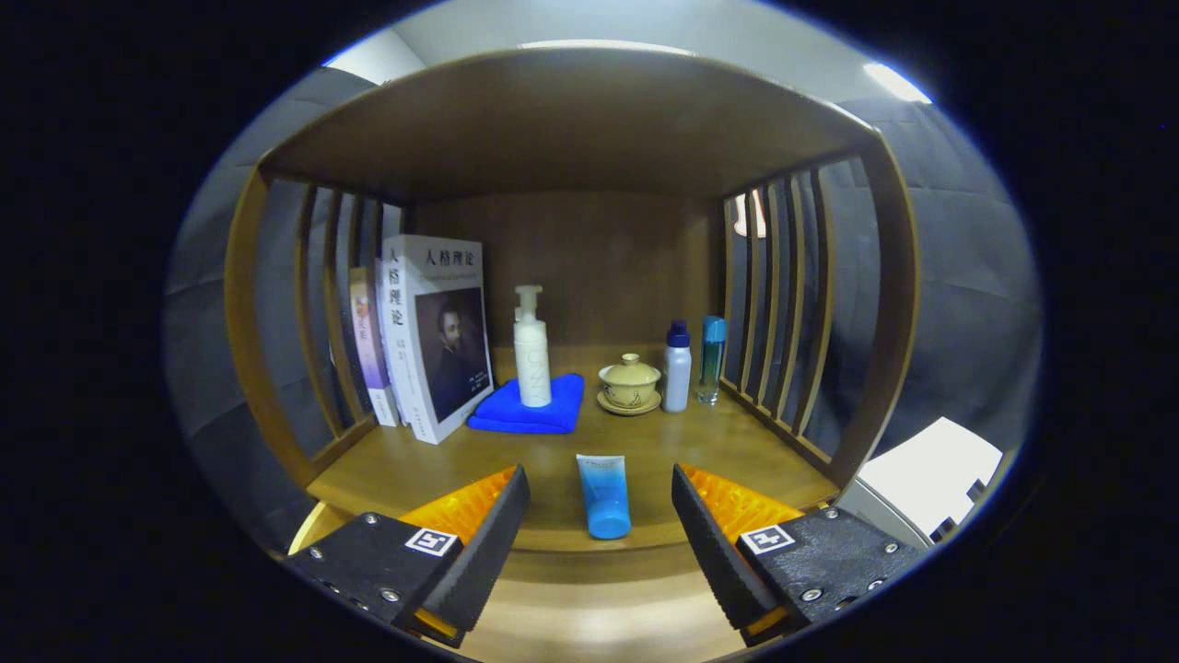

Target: Pull open the drawer, take out the items inside it, and place them on the countertop above the cabinet.

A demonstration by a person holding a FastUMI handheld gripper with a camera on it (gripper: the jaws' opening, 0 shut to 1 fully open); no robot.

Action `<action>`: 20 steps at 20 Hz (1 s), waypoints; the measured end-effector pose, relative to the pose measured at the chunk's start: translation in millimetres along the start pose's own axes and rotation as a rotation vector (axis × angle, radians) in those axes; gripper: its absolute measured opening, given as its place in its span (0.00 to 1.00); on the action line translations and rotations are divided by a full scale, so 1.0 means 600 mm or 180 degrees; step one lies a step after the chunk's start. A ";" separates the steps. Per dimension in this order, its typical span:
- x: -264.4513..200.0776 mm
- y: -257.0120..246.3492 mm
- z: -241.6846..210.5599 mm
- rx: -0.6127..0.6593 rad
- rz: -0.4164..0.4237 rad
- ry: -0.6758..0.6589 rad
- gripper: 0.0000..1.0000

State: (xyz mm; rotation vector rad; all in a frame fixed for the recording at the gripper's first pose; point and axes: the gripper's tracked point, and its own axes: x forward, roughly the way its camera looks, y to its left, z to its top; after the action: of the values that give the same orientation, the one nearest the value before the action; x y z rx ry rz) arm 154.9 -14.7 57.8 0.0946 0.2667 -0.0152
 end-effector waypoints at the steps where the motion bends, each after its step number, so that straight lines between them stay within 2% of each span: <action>1: -0.016 0.004 0.003 0.0038 0.0008 -0.0049 0.96; 12: -0.180 0.003 0.000 0.0215 -0.0006 -0.0460 0.96; 20: -0.261 0.003 -0.076 0.0179 0.0027 -0.0493 0.95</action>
State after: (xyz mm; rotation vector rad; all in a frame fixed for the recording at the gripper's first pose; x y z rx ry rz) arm -8.1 -8.5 55.7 0.1498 0.1110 -0.0216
